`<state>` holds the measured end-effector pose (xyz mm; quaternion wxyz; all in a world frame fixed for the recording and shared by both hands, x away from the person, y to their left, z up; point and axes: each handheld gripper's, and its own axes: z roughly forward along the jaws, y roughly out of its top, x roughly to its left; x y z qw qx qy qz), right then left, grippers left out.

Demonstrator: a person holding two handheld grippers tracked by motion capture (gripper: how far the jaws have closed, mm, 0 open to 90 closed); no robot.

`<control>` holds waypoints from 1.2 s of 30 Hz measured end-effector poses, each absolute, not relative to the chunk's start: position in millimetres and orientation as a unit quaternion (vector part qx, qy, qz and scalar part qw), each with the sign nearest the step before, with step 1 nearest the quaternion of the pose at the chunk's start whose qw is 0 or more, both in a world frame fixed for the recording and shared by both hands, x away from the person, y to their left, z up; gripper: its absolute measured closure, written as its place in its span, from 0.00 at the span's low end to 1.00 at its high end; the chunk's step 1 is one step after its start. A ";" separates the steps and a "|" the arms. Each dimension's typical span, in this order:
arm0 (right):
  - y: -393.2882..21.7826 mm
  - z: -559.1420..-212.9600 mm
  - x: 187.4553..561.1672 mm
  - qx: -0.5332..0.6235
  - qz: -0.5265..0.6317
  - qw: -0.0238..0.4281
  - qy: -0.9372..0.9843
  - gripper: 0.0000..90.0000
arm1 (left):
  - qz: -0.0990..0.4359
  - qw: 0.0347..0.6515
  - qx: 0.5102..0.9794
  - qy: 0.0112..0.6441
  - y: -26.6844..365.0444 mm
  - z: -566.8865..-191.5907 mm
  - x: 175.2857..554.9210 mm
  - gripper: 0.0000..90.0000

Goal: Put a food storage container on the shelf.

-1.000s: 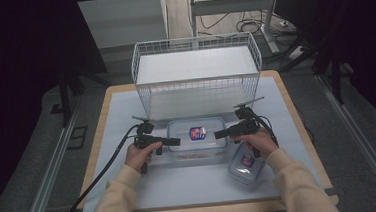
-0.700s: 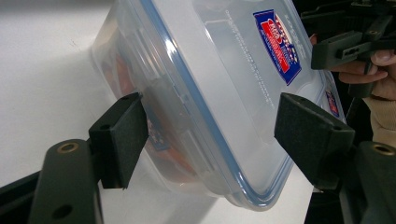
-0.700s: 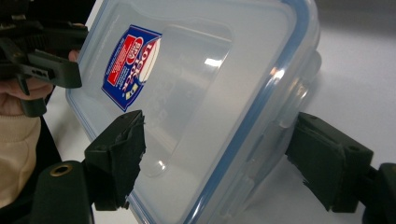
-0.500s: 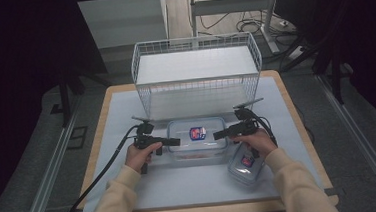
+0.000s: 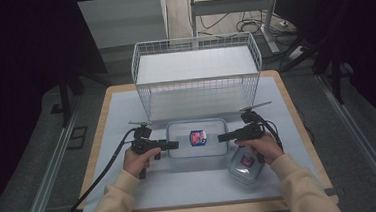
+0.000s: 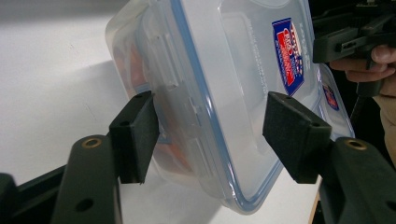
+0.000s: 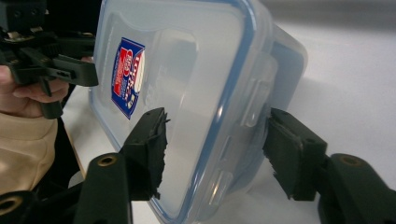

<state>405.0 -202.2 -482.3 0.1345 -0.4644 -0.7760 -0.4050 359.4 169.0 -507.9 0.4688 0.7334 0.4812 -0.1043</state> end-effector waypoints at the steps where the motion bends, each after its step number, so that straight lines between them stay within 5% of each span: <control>1: -203.2 -482.3 403.5 -0.463 -0.409 0.134 -0.775 0.47 | -0.103 0.469 0.734 0.480 169.3 -507.4 358.2 0.43; 36: -210.4 -483.8 386.1 -0.446 -0.443 0.113 -0.769 0.54 | -0.119 0.496 0.725 0.463 180.3 -510.2 353.2 0.56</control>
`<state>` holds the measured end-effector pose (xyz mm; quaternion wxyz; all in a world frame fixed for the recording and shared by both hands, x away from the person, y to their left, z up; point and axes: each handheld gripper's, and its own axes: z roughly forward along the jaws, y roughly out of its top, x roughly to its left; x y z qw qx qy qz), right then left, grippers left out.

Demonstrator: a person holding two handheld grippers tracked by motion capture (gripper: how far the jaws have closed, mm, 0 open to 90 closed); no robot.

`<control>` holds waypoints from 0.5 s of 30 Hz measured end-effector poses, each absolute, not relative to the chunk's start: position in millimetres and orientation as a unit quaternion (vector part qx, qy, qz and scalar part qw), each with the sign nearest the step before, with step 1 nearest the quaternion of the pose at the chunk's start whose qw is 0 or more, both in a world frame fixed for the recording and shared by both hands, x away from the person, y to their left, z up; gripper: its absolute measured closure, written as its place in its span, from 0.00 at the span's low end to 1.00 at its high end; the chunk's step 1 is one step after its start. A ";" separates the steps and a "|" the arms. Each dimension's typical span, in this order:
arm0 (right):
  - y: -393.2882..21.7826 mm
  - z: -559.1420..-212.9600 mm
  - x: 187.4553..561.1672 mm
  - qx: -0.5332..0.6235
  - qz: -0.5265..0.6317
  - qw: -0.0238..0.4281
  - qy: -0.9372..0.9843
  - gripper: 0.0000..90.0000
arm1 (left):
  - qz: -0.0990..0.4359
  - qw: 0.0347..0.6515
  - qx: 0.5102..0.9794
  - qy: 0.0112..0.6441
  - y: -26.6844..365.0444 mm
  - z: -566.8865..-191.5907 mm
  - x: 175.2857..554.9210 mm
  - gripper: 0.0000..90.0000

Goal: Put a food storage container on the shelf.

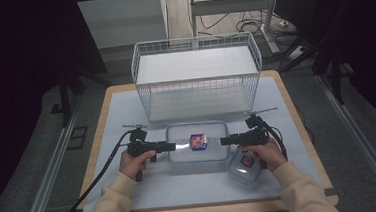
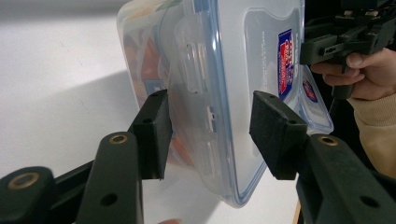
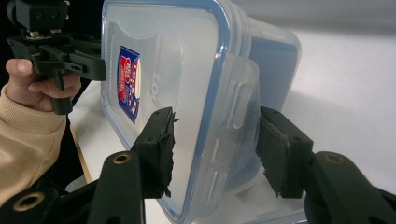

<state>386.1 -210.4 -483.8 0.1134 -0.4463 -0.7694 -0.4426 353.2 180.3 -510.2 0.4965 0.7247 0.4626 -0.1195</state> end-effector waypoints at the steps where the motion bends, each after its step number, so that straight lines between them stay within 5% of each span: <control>1: -210.6 -483.7 386.2 -0.450 -0.441 0.116 -0.768 0.54 | -0.119 0.496 0.724 0.464 180.1 -509.7 352.9 0.56; 15: -210.8 -482.4 384.2 -0.470 -0.444 0.126 -0.753 0.55 | -0.116 0.495 0.720 0.472 179.4 -507.2 349.9 0.57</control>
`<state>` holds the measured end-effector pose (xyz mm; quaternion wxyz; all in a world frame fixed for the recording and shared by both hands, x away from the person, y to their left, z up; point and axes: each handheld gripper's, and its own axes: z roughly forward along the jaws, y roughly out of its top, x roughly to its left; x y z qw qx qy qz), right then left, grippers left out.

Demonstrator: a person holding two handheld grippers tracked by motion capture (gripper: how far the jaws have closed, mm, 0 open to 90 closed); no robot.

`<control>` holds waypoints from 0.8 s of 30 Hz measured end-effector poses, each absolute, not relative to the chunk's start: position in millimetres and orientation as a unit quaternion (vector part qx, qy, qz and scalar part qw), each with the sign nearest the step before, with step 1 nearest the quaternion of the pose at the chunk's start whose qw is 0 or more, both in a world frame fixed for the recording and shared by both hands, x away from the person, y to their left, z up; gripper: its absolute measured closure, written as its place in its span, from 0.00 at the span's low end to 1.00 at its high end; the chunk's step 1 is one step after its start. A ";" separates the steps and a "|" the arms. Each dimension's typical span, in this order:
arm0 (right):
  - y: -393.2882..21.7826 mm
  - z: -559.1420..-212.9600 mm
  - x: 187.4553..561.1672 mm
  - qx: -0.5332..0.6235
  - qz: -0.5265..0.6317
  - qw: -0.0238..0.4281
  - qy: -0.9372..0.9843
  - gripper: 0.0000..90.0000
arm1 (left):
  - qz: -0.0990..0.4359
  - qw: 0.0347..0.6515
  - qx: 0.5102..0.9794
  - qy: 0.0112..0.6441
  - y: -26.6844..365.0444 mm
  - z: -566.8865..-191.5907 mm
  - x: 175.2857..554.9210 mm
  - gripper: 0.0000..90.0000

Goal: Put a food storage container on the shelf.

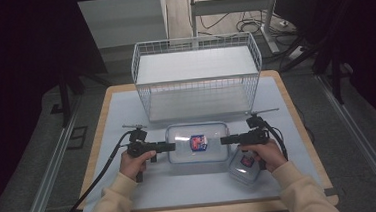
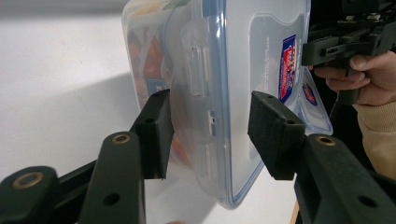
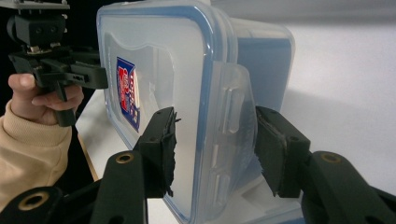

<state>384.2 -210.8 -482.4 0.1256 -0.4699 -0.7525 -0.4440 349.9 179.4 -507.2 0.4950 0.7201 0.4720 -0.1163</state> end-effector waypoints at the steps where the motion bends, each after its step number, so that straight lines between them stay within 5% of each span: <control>1: -210.6 -482.2 384.0 -0.469 -0.444 0.125 -0.753 0.55 | -0.116 0.495 0.720 0.472 179.3 -506.7 349.8 0.57; 24: -219.8 -439.7 372.4 -0.433 -0.489 0.081 -0.753 0.56 | -0.069 0.526 0.722 0.444 172.6 -456.8 342.7 0.58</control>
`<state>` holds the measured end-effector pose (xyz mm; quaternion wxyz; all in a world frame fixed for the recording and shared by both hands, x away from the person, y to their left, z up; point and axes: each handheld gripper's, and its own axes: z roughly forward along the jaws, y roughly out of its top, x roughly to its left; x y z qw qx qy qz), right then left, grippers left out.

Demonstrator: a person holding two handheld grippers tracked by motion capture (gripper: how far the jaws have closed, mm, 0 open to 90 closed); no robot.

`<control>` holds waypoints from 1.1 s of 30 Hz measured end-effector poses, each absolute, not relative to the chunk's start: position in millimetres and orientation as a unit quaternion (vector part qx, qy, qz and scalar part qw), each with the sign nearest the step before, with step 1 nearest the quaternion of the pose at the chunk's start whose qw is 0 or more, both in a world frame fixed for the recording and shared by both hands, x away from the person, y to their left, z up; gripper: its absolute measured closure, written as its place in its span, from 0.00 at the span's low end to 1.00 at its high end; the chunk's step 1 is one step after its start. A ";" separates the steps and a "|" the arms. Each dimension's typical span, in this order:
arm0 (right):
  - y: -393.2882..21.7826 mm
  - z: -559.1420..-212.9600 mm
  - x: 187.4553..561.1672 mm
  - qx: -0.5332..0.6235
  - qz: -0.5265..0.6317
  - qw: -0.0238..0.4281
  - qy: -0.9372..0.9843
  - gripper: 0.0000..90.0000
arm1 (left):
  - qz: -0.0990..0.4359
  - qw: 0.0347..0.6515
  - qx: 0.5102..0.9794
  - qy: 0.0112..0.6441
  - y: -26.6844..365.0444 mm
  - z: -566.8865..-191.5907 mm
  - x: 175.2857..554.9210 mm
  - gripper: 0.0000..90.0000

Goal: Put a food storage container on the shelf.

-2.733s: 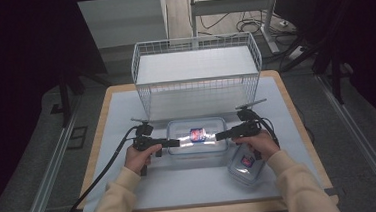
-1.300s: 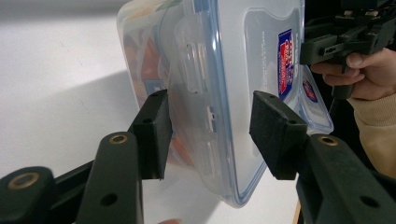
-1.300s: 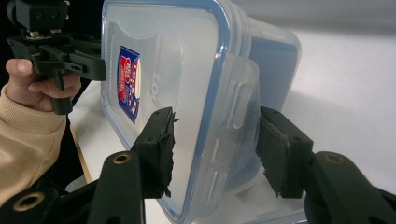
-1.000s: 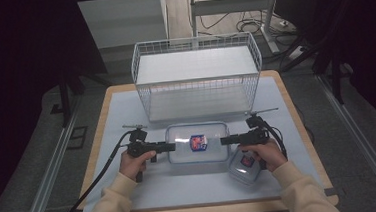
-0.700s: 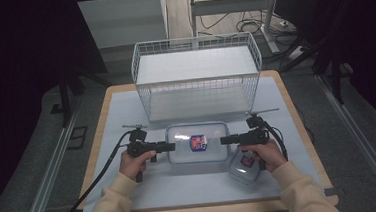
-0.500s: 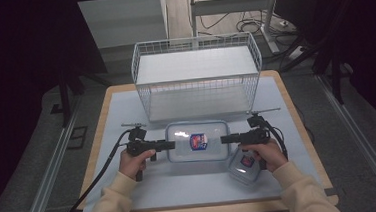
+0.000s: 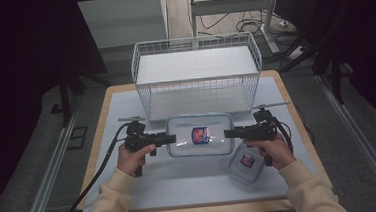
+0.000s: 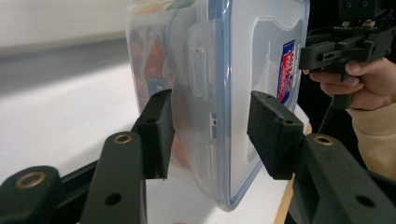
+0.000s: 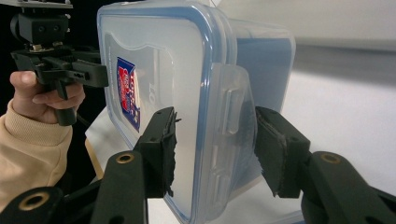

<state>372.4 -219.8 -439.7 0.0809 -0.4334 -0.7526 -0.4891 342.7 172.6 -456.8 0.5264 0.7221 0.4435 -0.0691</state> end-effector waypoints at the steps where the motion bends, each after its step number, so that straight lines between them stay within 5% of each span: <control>1: -220.3 -437.0 372.2 -0.432 -0.491 0.080 -0.752 0.56 | -0.068 0.528 0.722 0.442 172.7 -454.3 342.7 0.58; 33: -220.8 -358.5 378.7 -0.378 -0.542 0.018 -0.750 0.57 | -0.014 0.562 0.722 0.405 174.7 -374.0 352.9 0.59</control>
